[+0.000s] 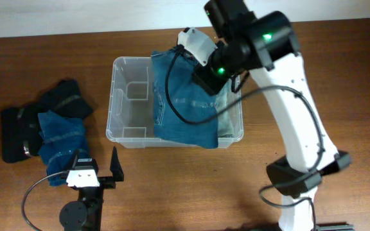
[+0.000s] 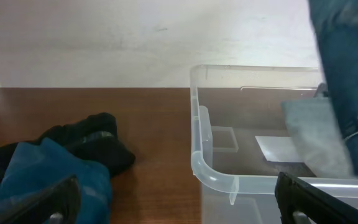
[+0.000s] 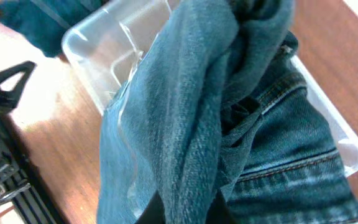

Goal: Pack container
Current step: 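Adjust the blue jeans inside the box with the right gripper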

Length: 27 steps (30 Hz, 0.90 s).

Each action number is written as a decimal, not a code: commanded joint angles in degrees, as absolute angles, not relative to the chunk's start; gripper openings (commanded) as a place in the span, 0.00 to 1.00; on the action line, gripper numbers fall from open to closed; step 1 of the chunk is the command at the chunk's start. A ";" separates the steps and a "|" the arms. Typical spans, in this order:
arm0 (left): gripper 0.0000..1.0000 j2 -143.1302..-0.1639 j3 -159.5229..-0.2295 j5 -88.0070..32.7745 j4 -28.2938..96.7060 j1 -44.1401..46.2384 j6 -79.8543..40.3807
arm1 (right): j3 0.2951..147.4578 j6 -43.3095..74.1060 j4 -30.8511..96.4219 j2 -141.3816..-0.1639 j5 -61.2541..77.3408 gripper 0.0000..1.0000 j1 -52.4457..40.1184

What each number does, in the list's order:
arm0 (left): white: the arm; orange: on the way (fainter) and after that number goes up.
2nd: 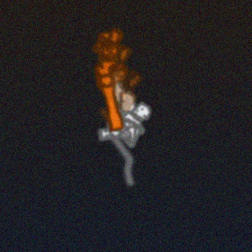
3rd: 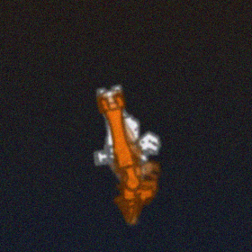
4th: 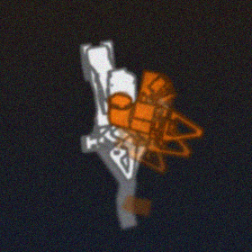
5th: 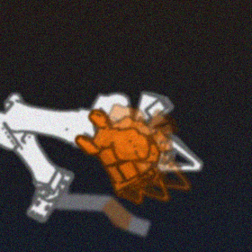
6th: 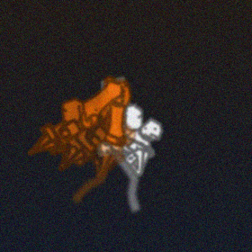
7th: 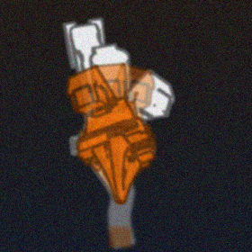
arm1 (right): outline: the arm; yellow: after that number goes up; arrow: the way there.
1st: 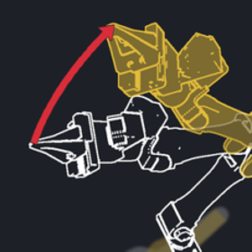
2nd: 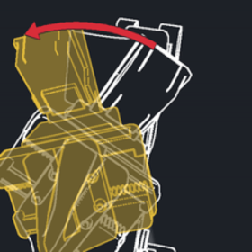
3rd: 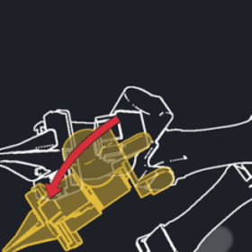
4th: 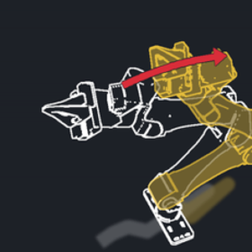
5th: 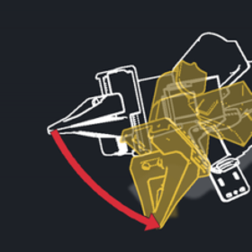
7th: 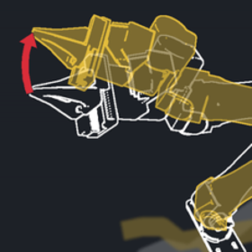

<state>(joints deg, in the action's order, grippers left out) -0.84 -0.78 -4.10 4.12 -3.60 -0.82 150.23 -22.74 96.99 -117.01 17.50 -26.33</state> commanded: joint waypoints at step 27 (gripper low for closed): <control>0.99 -0.30 -0.51 -4.08 4.36 -3.38 0.27 | 133.93 -29.56 93.23 -112.97 20.36 0.86 -18.22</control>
